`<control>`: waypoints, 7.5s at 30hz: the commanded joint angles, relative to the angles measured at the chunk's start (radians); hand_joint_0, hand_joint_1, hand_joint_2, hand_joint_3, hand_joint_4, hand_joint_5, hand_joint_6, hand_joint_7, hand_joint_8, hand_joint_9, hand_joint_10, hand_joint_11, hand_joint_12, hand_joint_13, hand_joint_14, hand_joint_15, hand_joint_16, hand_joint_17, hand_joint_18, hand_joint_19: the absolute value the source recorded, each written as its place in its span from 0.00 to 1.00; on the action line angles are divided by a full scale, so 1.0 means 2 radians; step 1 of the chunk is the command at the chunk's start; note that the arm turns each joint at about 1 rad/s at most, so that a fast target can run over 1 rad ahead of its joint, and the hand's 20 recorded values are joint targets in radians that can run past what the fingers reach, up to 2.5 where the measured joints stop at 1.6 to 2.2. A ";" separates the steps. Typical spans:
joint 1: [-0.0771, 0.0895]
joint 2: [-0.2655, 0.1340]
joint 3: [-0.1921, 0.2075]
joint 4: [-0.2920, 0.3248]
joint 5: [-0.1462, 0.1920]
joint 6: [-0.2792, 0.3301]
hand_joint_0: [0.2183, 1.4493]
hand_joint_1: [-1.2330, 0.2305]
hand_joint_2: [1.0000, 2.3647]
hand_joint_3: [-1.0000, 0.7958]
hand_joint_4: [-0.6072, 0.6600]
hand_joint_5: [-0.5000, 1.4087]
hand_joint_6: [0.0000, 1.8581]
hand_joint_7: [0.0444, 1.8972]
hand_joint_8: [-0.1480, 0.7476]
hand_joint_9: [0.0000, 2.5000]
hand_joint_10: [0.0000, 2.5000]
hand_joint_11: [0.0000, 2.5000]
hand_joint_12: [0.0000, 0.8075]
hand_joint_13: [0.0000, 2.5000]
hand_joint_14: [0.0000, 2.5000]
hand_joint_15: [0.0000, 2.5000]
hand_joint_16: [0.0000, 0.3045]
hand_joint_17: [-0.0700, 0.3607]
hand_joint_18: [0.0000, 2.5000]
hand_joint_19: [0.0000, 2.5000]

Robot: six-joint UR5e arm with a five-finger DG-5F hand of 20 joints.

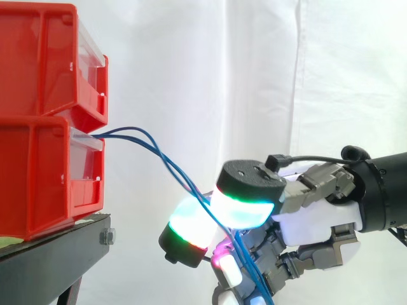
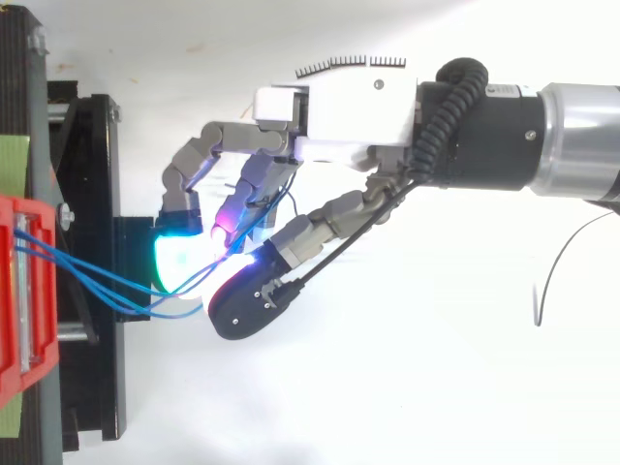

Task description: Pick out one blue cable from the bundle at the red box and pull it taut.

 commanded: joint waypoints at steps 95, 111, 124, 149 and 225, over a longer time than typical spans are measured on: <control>0.005 0.023 0.009 -0.063 0.021 0.009 0.28 0.33 0.00 0.28 0.46 0.20 0.49 0.43 0.40 0.43 0.01 0.25 0.34 0.36 0.01 0.24 0.13 0.37 0.32 0.31; 0.006 0.023 0.008 -0.069 0.023 0.012 0.34 0.26 0.00 0.32 0.41 0.20 0.49 0.47 0.40 0.44 0.01 0.25 0.34 0.36 0.01 0.24 0.13 0.36 0.32 0.31; 0.006 0.023 0.008 -0.069 0.023 0.012 0.39 0.21 0.00 0.28 0.34 0.20 0.49 0.52 0.40 0.44 0.01 0.25 0.33 0.37 0.01 0.24 0.12 0.36 0.34 0.31; 0.006 0.023 0.008 -0.073 0.023 0.016 0.24 0.30 0.00 0.28 0.44 0.21 0.49 0.43 0.41 0.46 0.01 0.26 0.35 0.39 0.01 0.26 0.14 0.38 0.35 0.32; 0.010 0.038 0.020 -0.132 0.031 0.026 0.27 0.30 0.01 0.51 0.33 0.25 0.48 0.48 0.42 0.51 0.01 0.23 0.39 0.41 0.01 0.25 0.16 0.42 0.38 0.31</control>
